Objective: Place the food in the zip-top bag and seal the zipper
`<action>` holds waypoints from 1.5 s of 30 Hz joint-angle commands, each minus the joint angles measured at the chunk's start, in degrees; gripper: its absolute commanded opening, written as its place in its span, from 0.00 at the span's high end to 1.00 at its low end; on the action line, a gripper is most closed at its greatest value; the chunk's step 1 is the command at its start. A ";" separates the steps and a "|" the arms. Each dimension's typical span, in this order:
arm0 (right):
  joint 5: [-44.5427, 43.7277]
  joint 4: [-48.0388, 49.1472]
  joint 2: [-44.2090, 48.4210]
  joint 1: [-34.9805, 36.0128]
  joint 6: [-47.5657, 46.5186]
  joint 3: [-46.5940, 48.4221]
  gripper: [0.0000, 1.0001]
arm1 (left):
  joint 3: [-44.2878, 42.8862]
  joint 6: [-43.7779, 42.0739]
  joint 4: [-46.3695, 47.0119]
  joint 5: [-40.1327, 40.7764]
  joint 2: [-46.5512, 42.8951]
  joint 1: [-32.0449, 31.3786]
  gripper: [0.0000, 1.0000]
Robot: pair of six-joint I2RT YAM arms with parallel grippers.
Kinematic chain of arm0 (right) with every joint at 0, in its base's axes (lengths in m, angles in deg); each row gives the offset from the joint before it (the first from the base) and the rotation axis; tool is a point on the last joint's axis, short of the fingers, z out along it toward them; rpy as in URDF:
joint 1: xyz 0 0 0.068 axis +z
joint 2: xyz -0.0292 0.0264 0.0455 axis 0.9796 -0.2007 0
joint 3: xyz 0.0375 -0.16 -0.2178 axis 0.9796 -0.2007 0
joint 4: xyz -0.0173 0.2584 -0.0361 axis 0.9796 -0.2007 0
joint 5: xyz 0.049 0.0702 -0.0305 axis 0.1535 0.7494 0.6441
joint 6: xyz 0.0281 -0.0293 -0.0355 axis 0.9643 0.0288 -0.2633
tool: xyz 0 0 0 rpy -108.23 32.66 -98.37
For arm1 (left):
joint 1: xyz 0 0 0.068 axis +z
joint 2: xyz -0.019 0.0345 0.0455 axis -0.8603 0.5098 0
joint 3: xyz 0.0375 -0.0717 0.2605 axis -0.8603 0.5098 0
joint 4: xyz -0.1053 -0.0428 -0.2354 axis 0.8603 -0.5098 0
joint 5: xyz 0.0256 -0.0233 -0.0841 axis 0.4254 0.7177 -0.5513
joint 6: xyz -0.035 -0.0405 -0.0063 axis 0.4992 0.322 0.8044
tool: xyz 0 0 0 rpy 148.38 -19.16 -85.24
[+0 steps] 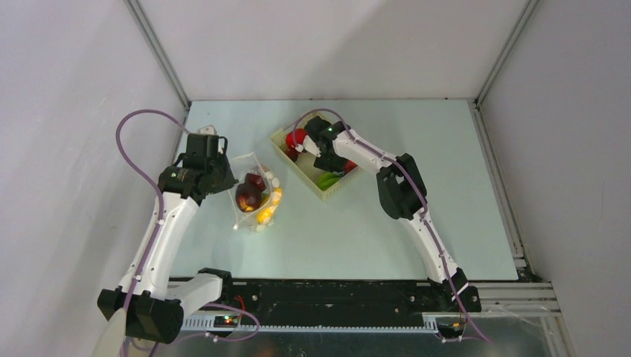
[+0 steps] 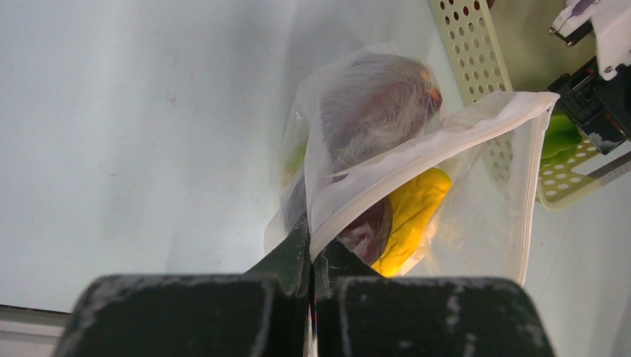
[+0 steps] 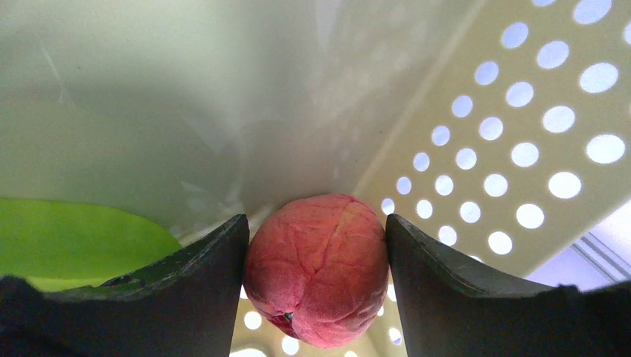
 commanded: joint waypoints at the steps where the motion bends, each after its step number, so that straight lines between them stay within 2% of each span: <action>1: -1.73 -2.41 -1.19 -0.88 0.56 2.87 0.33 | -1.15 -1.20 0.92 -0.48 -1.10 0.16 1.00; 5: -0.58 -1.75 -0.62 -0.78 0.67 3.29 0.45 | -1.15 -1.20 0.89 -0.52 -0.93 0.17 1.00; 7: 0.23 -0.71 -0.11 -0.71 0.58 3.53 0.56 | -1.15 -1.21 0.97 -0.44 -0.95 0.17 1.00; 8: 0.14 -0.34 0.34 -0.68 0.49 3.56 0.65 | -1.15 -1.25 0.93 -0.38 -0.94 0.20 1.00; 10: -0.29 0.92 1.09 -0.50 0.32 3.57 0.75 | -1.15 -1.20 0.91 -0.36 -0.97 0.20 1.00; 12: -0.48 2.51 2.14 -0.33 0.41 3.57 0.81 | -1.15 -1.20 0.96 -0.37 -1.02 0.21 1.00; 20: 5.59 8.72 8.40 0.23 3.91 3.17 0.89 | -1.04 -1.20 1.04 -0.54 -1.20 0.21 1.00; 28: 13.21 17.38 18.53 -0.06 9.52 -3.29 0.94 | -1.04 -1.25 1.12 -0.80 -1.52 0.19 1.00; 32: 18.45 21.00 23.77 -0.75 15.77 -7.50 0.94 | -1.06 -1.18 1.18 -0.96 -1.68 0.15 1.00; 35: 25.81 25.18 28.61 -1.34 23.49 -11.99 0.94 | -0.99 -1.13 1.23 -1.17 -1.80 0.20 1.00; 39: 36.11 34.90 38.50 -1.29 32.30 -22.74 0.93 | -0.94 -1.11 1.34 -1.58 -2.05 0.21 1.00; 42: 44.43 49.38 47.00 -0.68 41.93 -35.03 0.93 | -0.86 -1.11 1.50 -2.45 -2.15 0.21 1.00; 45: 51.22 60.89 50.52 1.03 52.77 -41.42 0.93 | -0.83 -1.19 1.65 -2.68 -2.20 0.21 1.00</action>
